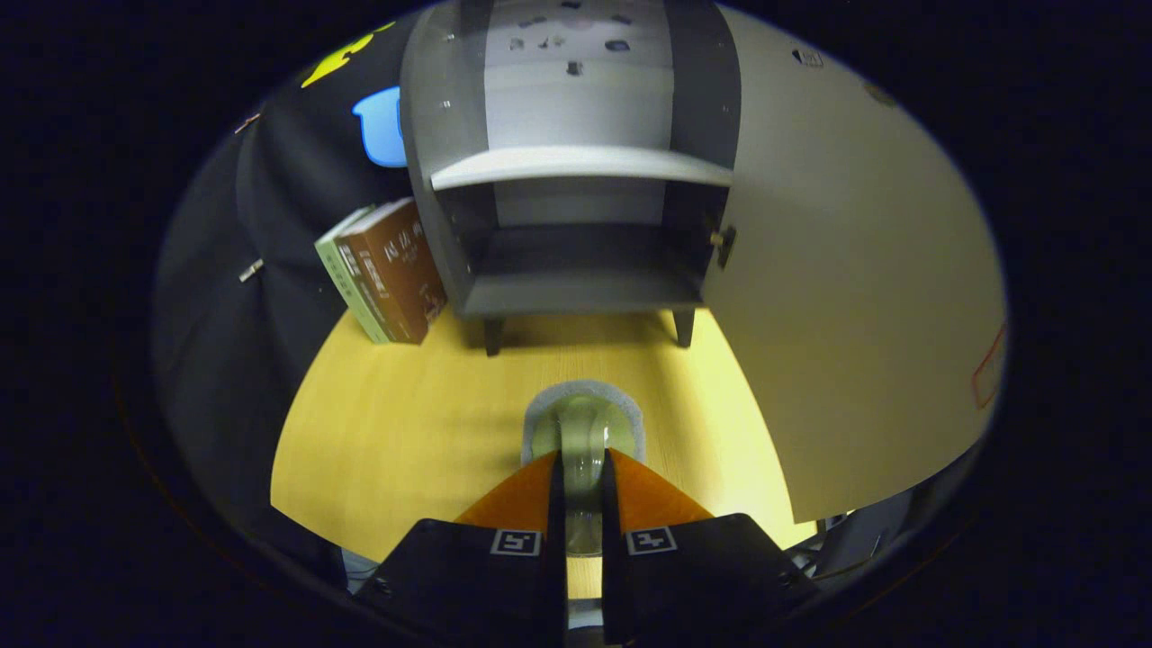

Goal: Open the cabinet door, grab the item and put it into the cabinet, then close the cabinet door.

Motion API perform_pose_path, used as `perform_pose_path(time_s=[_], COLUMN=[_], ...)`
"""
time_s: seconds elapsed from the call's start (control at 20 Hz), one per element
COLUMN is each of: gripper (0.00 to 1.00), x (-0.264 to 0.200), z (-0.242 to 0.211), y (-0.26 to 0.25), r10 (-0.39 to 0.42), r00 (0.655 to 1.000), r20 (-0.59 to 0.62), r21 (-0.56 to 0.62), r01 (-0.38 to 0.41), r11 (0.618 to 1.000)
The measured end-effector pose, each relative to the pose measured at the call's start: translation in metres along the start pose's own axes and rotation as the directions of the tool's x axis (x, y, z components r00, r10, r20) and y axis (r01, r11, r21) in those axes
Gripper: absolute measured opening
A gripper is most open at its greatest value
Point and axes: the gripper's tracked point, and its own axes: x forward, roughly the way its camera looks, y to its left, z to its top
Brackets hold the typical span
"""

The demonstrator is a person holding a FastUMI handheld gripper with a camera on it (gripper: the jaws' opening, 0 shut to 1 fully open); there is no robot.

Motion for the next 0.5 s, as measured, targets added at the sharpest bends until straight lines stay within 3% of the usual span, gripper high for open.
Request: perform_pose_path(time_s=[0.5], gripper=[0.19], x=[-0.064], z=[0.127], y=[0.019], r10=[-0.004], r00=[0.971], r20=[0.241], r21=[0.001], r01=[0.003], r11=[1.000])
